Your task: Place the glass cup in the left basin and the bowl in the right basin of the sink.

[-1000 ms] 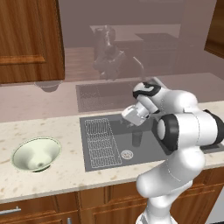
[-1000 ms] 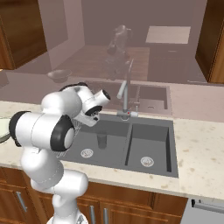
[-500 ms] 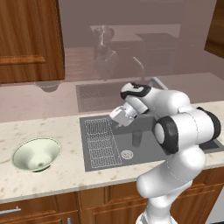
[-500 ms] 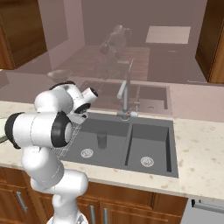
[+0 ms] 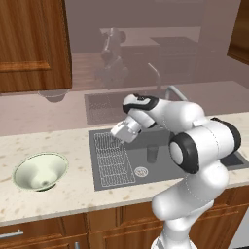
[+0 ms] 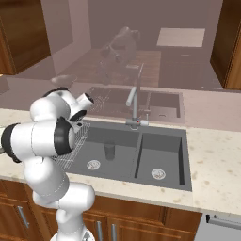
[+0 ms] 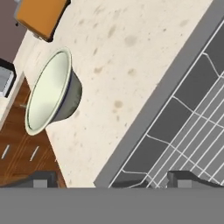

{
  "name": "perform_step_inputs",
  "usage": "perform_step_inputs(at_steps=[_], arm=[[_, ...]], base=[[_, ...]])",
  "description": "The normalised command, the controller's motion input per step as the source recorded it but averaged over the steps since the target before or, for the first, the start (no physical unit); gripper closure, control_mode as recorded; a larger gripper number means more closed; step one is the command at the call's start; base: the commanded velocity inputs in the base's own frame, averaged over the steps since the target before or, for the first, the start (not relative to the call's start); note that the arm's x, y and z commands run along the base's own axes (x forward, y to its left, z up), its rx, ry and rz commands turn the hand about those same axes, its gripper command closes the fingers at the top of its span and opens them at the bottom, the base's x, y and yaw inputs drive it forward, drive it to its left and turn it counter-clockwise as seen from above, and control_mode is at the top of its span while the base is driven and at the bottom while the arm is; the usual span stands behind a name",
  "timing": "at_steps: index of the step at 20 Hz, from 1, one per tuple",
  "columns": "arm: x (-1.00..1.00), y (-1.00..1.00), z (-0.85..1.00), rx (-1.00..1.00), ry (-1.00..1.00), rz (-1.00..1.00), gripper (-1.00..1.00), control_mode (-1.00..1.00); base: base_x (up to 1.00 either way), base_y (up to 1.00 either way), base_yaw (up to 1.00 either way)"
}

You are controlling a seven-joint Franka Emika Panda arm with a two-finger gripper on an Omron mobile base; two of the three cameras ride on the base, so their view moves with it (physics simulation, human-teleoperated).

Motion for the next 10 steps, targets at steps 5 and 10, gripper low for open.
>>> perform_step_inputs(at_steps=[5,10], arm=[[-0.13,0.41,0.00,0.00,0.00,0.04,-1.00,-1.00],[-0.16,0.36,-0.01,0.02,0.00,0.02,-1.00,-1.00]], base=[[0.00,0.00,0.00],[0.00,0.00,0.00]])
